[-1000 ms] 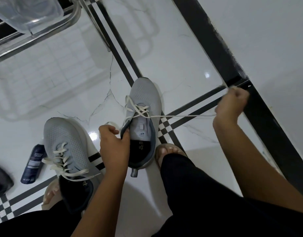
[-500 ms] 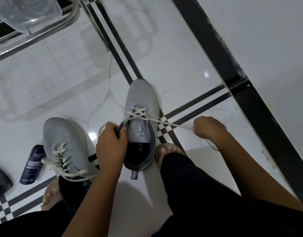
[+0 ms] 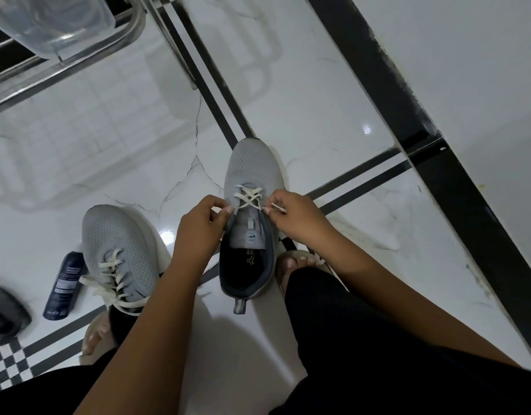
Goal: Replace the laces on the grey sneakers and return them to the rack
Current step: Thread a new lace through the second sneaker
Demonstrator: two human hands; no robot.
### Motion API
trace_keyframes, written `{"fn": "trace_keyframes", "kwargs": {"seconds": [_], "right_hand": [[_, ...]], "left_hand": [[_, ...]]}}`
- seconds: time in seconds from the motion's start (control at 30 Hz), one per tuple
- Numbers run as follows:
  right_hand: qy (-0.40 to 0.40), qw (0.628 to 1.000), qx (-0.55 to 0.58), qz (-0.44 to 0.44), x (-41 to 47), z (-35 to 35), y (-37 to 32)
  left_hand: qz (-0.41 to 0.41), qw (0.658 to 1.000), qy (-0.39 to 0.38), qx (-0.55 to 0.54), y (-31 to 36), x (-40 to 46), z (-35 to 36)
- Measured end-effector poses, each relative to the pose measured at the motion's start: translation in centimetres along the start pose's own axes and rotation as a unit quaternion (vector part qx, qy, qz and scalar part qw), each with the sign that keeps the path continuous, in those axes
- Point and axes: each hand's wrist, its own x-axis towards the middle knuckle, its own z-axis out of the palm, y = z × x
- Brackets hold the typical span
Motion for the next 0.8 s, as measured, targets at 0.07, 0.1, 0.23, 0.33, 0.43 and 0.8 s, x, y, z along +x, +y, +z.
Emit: {"fn": "trace_keyframes", "kwargs": {"seconds": [0.07,0.1,0.23,0.33,0.43,0.8], "right_hand": [[0.007,1.000,-0.012,0.009,0.0,-0.1,0.4],[0.013,1.000,-0.019,0.017,-0.2,-0.2,0.6],[0.004,1.000,-0.009,0.026,-0.9,-0.5,0.9],[0.028,0.997,0.052,0.039,-1.1,-1.2,0.3],[0.092,0.981,0.136,0.104,-0.5,-3.2,-0.7],[0.051,0.993,0.083,-0.060,-0.4,-0.5,-4.6]], "left_hand": [[-0.011,1.000,-0.009,0.014,-0.1,0.4,0.0],[-0.013,0.999,-0.004,0.029,-0.3,0.5,-0.1],[-0.011,0.999,0.025,0.046,-0.5,-0.2,0.2],[-0.007,0.998,0.060,0.013,0.1,-1.4,0.5],[0.000,0.996,0.080,-0.026,0.5,-2.8,0.4],[-0.042,0.984,0.027,-0.170,-1.4,-3.1,-0.3]]}}
